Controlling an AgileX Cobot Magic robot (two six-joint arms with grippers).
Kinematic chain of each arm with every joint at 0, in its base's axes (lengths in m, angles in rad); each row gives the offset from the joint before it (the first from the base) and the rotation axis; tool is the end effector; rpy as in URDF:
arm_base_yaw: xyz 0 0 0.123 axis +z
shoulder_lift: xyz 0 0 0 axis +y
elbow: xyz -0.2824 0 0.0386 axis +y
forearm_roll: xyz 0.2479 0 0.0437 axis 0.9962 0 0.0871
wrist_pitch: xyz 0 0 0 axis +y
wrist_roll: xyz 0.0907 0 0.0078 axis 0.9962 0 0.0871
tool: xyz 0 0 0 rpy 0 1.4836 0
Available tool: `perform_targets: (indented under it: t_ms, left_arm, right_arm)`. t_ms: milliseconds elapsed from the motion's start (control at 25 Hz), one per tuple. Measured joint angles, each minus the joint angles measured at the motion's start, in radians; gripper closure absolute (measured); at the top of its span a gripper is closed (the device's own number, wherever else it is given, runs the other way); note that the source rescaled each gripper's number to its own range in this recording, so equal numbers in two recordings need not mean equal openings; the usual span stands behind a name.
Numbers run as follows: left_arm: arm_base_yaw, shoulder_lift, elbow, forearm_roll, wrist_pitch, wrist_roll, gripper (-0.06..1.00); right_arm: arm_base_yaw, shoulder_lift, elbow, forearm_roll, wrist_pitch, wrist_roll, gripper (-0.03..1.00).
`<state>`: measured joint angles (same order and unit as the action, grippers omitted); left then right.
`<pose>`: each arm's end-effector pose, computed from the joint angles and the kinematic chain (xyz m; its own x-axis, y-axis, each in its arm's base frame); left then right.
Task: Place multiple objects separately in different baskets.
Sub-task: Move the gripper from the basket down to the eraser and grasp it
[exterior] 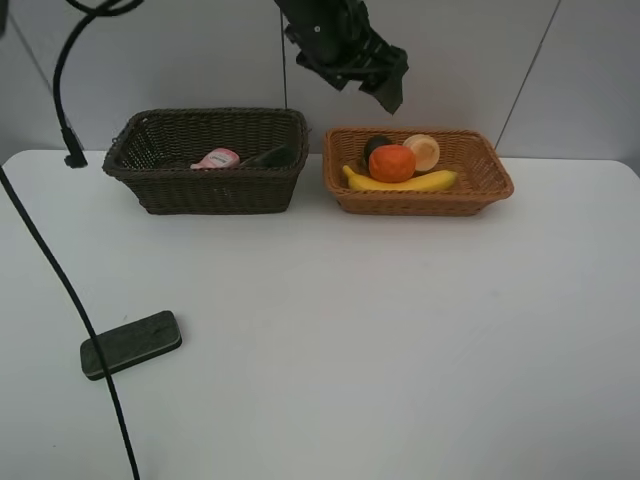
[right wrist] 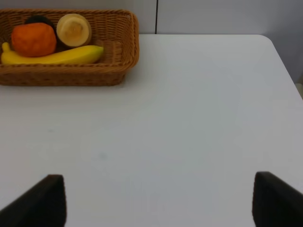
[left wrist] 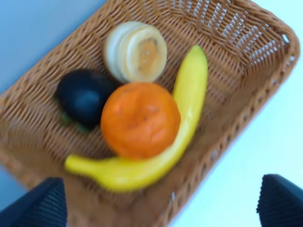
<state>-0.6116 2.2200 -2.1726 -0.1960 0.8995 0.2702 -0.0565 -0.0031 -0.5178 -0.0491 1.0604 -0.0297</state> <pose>0.4099 -0.3045 0.2888 -0.5132 0.5371 -0.6695 0.7331 0.6799 -0.0165 -0.0077 -0.0035 0.2822 -0.4403 -0.0288 -0.8974 0.0714 0.9952 -0.0670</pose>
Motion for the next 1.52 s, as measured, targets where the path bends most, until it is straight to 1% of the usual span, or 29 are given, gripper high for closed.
perform_targets:
  t_ms: [160,240,320,400,480,560,720,880,1080,1240,1320,1400,1520]
  left_arm:
    - [0.000,-0.102,-0.001,0.073,0.213,-0.065,-0.06]
    - [0.000,-0.141,-0.001,0.109,0.285,-0.100,-0.06]
    - [0.000,-0.178,0.010,0.136,0.301,-0.142,-0.06]
    - [0.000,-0.216,0.045,0.146,0.301,-0.177,-0.06]
    - [0.000,-0.259,0.102,0.149,0.301,-0.183,-0.06]
    - [0.000,-0.302,0.174,0.149,0.300,-0.183,-0.06]
    - [0.000,-0.409,0.377,0.149,0.299,-0.183,-0.06]
    - [-0.001,-0.523,0.601,0.162,0.297,-0.122,-0.06]
    - [-0.001,-0.643,0.846,0.178,0.297,0.015,-0.06]
    - [-0.001,-0.718,1.008,0.180,0.296,0.107,-0.06]
    - [-0.001,-0.743,1.083,0.188,0.264,0.140,-0.06]
    - [0.002,-0.752,1.156,0.196,0.203,0.164,-0.06]
    - [0.037,-0.750,1.273,0.204,0.095,0.202,-0.06]
  right_arm:
    - [0.000,0.000,0.000,0.000,0.000,0.000,-0.02]
    - [0.000,0.000,0.000,0.000,0.000,0.000,-0.02]
    - [0.000,0.000,0.000,0.000,0.000,0.000,-0.02]
    - [0.000,0.000,0.000,0.000,0.000,0.000,-0.02]
    - [0.000,0.000,0.000,0.000,0.000,0.000,-0.02]
    - [0.000,0.000,0.000,0.000,0.000,0.000,-0.02]
    - [0.000,0.000,0.000,0.000,0.000,0.000,-0.02]
    - [0.000,0.000,0.000,0.000,0.000,0.000,-0.02]
    - [0.000,0.000,0.000,0.000,0.000,0.000,-0.02]
    - [0.000,0.000,0.000,0.000,0.000,0.000,-0.02]
    - [0.000,0.000,0.000,0.000,0.000,0.000,-0.02]
    - [0.000,0.000,0.000,0.000,0.000,0.000,-0.02]
    - [0.000,0.000,0.000,0.000,0.000,0.000,-0.02]
